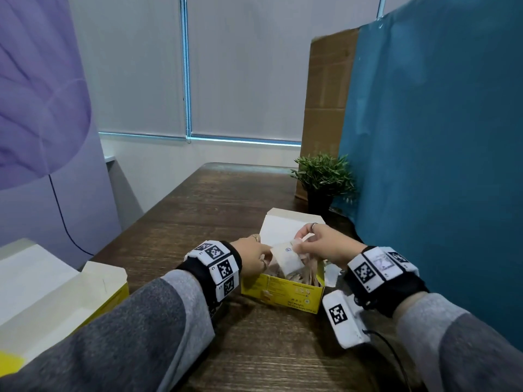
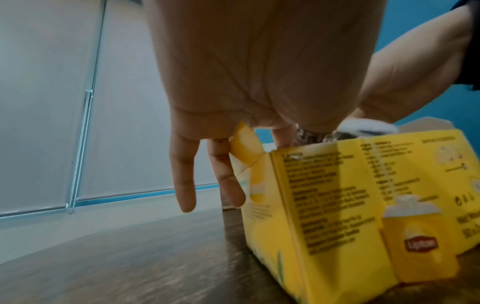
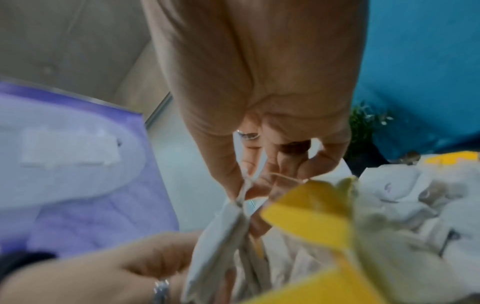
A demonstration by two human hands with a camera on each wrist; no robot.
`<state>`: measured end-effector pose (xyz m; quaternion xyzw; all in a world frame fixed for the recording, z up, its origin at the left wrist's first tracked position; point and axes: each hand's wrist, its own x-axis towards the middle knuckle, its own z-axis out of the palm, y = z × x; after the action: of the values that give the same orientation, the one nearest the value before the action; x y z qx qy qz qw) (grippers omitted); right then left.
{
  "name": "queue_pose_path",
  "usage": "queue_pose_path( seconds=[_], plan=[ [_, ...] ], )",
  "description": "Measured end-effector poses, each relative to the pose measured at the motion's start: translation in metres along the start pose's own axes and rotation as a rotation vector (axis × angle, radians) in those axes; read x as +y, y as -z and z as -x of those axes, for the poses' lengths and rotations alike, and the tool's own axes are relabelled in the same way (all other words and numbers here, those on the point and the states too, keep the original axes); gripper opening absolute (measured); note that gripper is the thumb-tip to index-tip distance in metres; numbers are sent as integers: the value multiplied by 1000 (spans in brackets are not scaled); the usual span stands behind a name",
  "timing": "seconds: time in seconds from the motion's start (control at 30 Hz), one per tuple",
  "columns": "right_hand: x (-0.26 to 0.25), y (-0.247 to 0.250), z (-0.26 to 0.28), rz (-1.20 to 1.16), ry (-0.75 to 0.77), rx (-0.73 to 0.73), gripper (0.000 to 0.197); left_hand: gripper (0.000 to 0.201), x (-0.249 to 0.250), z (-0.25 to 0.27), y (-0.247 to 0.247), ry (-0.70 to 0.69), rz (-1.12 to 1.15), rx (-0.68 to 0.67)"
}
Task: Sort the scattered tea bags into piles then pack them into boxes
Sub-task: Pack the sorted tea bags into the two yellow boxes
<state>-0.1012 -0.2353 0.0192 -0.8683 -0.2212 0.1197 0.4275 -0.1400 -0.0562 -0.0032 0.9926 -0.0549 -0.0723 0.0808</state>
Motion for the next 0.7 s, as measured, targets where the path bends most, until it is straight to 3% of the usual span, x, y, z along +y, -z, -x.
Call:
queue_pose_path(
  seconds=[0.1, 0.2, 0.3, 0.33, 0.4, 0.5, 0.6, 0.7],
  plan=[
    [2, 4, -2, 5, -57, -50, 17, 34, 0, -2, 1, -12, 47, 29],
    [7, 1, -3, 437, -45, 45, 13, 36, -4, -1, 0, 15, 163, 115],
    [15, 3, 3, 667, -25, 220, 30, 40, -11, 0, -3, 117, 282, 197],
    [17, 5, 6, 663, -44, 239, 33, 38, -12, 1, -3, 148, 319, 205],
    [20, 9, 11, 577, -116, 137, 31, 35, -15, 1, -4, 178, 401, 214],
    [25, 8, 18, 252, -193, -11, 25, 37, -18, 3, -5, 189, 559, 216],
    [28, 8, 22, 158, -122, -23, 36, 70, -15, 7, -7, 181, 544, 133],
    [27, 1, 23, 335, 59, -83, 45, 84, -7, 9, -10, 169, 409, 83]
  ],
)
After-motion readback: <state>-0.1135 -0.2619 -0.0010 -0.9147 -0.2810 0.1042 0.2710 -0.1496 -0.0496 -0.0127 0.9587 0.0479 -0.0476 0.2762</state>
